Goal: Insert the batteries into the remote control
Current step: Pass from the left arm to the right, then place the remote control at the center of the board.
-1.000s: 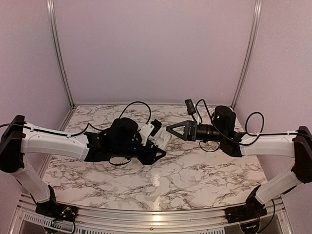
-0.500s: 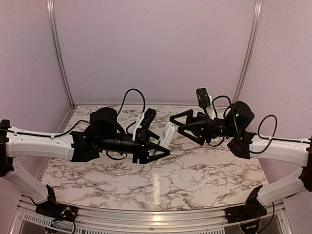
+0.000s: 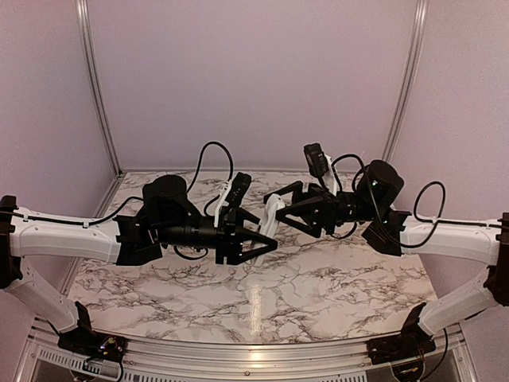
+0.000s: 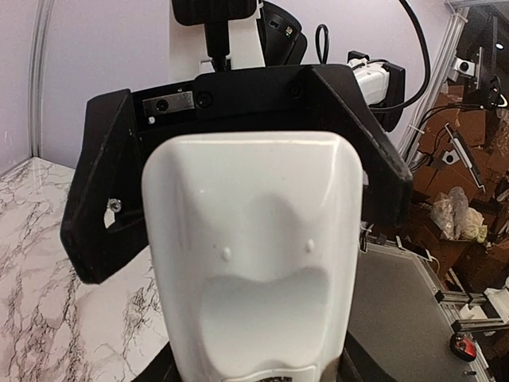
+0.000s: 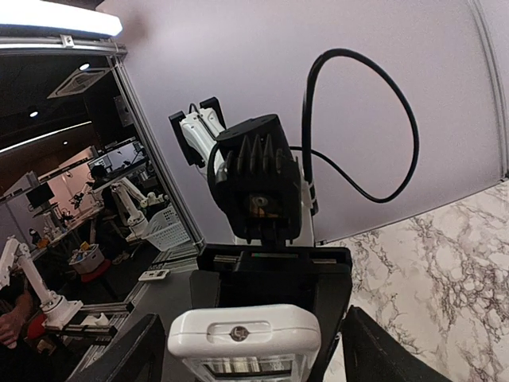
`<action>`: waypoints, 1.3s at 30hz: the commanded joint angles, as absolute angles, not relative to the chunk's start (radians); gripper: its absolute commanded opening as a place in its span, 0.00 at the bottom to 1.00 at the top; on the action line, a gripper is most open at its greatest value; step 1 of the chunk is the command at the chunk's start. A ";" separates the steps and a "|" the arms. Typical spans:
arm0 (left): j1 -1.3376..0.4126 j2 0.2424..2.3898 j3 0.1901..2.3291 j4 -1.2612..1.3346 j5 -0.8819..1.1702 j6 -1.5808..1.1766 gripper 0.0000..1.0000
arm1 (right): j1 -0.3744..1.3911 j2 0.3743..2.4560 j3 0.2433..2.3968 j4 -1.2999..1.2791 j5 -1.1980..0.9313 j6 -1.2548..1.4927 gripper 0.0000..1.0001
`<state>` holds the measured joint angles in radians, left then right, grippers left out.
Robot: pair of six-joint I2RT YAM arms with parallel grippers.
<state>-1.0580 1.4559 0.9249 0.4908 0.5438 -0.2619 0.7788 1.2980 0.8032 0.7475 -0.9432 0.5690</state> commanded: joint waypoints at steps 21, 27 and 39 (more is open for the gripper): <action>-1.021 1.423 0.886 0.521 0.448 -0.287 0.74 | 0.784 1.346 0.854 0.749 -0.952 0.609 0.20; -0.996 1.347 0.846 0.463 0.385 -0.286 0.99 | 0.713 1.337 0.884 0.581 -0.909 0.561 0.17; -0.931 1.271 0.773 0.384 0.171 -0.353 0.99 | 0.627 1.499 1.205 -0.318 -0.499 0.166 0.14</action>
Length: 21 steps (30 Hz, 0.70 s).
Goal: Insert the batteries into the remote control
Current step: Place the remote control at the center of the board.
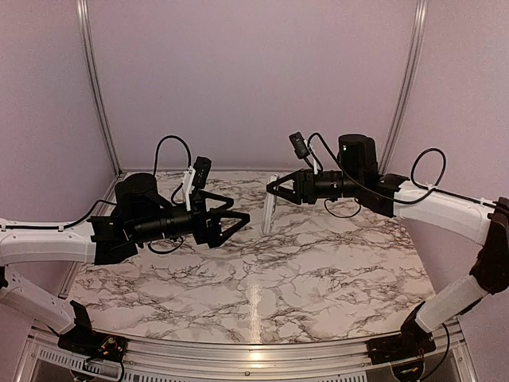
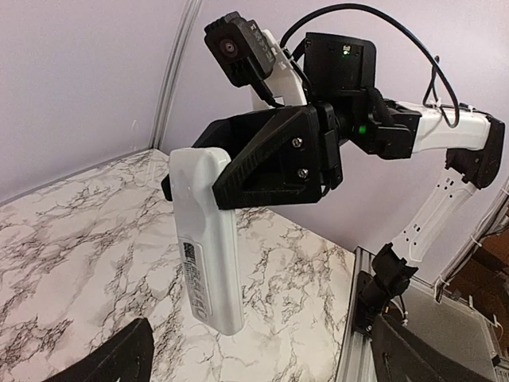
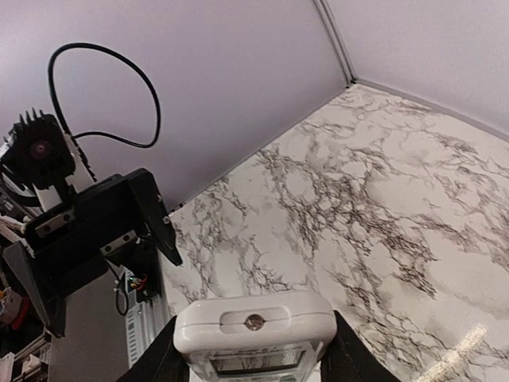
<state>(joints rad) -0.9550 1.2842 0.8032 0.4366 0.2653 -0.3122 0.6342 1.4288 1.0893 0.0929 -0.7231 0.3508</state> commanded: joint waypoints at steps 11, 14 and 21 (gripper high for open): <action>-0.902 1.317 0.764 0.344 0.126 -0.402 0.99 | 0.587 1.758 1.397 -0.623 -0.158 0.035 0.14; -0.901 1.321 0.758 0.339 0.123 -0.401 0.99 | 0.583 1.837 1.454 -0.679 -0.104 0.009 0.15; -0.900 1.315 0.720 0.371 0.120 -0.401 0.99 | 0.553 1.979 1.568 -0.777 0.013 0.005 0.17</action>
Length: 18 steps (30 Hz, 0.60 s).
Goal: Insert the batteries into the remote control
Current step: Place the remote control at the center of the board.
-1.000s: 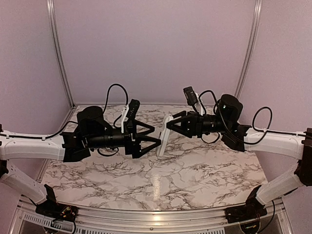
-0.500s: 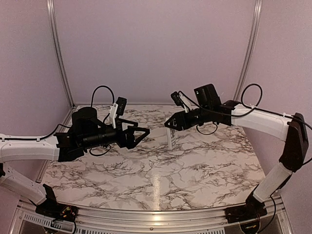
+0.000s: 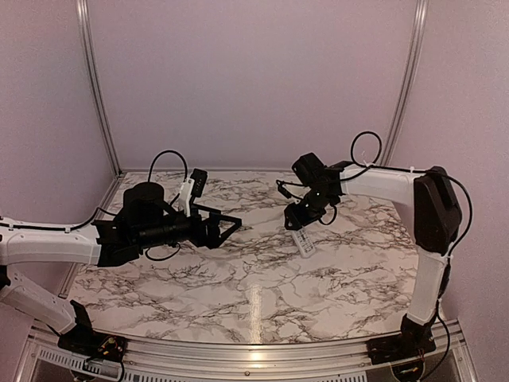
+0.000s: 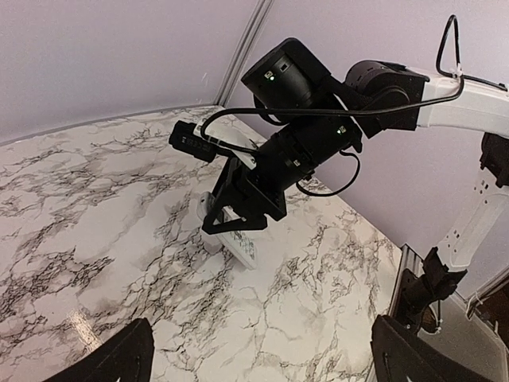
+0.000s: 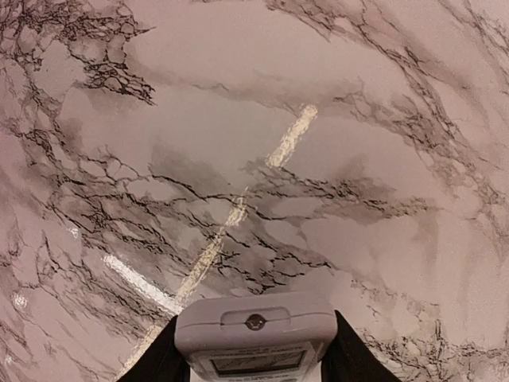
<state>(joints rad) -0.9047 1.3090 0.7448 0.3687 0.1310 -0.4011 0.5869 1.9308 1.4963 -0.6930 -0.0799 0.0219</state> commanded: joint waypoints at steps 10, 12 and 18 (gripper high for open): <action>-0.899 1.306 0.676 0.408 0.123 -0.393 0.99 | 0.502 2.114 1.609 -0.793 -0.042 0.039 0.23; -0.899 1.308 0.671 0.412 0.122 -0.393 0.99 | 0.502 2.135 1.620 -0.793 -0.044 0.040 0.26; -0.899 1.310 0.666 0.419 0.123 -0.387 0.99 | 0.502 2.177 1.652 -0.799 -0.053 0.042 0.33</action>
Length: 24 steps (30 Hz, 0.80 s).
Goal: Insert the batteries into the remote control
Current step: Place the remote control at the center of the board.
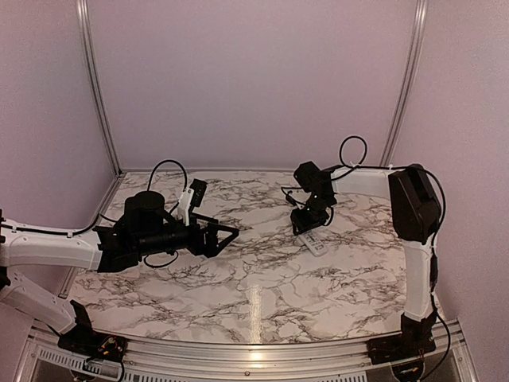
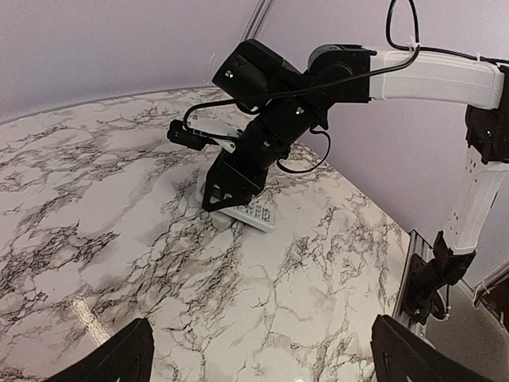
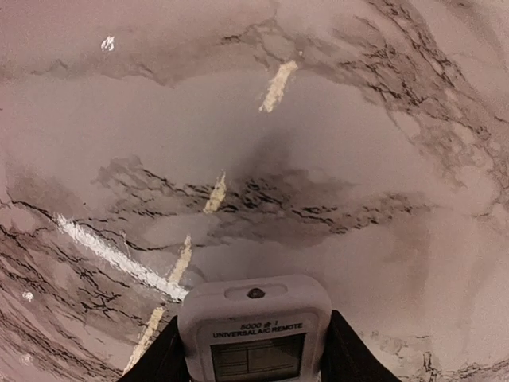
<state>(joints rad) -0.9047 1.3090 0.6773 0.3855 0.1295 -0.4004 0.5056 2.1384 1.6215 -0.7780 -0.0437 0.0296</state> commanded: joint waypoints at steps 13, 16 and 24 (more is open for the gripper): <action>-0.897 1.327 0.684 0.408 0.130 -0.378 0.99 | 0.500 2.134 1.639 -0.758 -0.124 0.038 0.80; -0.898 1.333 0.694 0.405 0.140 -0.376 0.99 | 0.490 2.077 1.611 -0.726 -0.145 0.042 0.83; -0.898 1.358 0.729 0.389 0.155 -0.380 0.99 | 0.371 1.892 1.432 -0.624 -0.112 0.029 0.83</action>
